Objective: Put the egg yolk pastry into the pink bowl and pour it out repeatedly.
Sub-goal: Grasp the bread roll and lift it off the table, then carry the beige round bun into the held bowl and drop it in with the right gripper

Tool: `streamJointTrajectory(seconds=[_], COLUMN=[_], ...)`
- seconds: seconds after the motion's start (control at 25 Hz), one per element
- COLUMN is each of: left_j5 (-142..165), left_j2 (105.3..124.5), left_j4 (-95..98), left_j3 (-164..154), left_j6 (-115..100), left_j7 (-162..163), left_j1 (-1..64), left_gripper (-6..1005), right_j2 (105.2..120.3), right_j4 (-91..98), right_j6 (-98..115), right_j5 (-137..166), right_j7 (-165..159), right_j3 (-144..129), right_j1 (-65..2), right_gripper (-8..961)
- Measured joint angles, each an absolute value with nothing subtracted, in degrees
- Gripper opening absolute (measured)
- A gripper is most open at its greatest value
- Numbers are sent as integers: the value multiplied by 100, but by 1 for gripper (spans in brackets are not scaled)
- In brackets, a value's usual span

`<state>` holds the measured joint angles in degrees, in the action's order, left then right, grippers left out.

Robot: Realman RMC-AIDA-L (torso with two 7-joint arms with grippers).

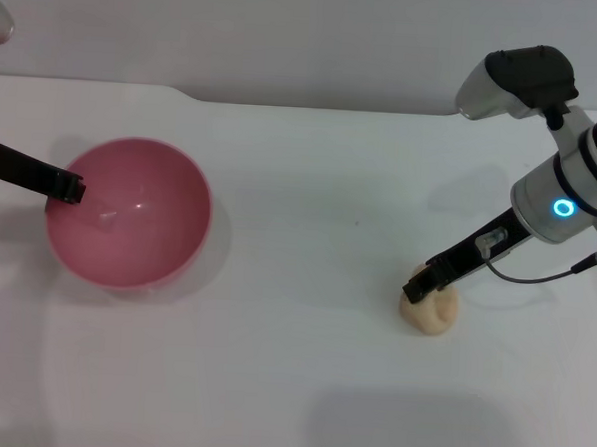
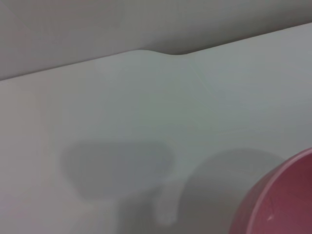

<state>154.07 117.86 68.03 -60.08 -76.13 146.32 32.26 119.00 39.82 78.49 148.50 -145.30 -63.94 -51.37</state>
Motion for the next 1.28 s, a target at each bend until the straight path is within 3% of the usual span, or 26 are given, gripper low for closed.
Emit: streamJointTrajectory(seconds=[0.16, 0.56, 1.28], left_j5=[15408, 15407, 14972], left_j2=[11786, 11786, 11827], left_j4=[6802, 6802, 6462], left_j3=[-6028, -6029, -6842], left_j6=[-7613, -7614, -7538], left_j7=[14633, 14643, 15009], left_j1=[3226, 3267, 3577], left_gripper=[-1, -1, -1], right_j2=[11875, 11864, 11866], right_j4=[4044, 4703, 5841], right_j6=[7845, 7970, 8281], right_j5=[14765, 14235, 11728], right_j7=[-14468, -14079, -12412], right_j3=[-6329, -6080, -6415], right_j1=[-5101, -4754, -5019], right_gripper=[384, 266, 153])
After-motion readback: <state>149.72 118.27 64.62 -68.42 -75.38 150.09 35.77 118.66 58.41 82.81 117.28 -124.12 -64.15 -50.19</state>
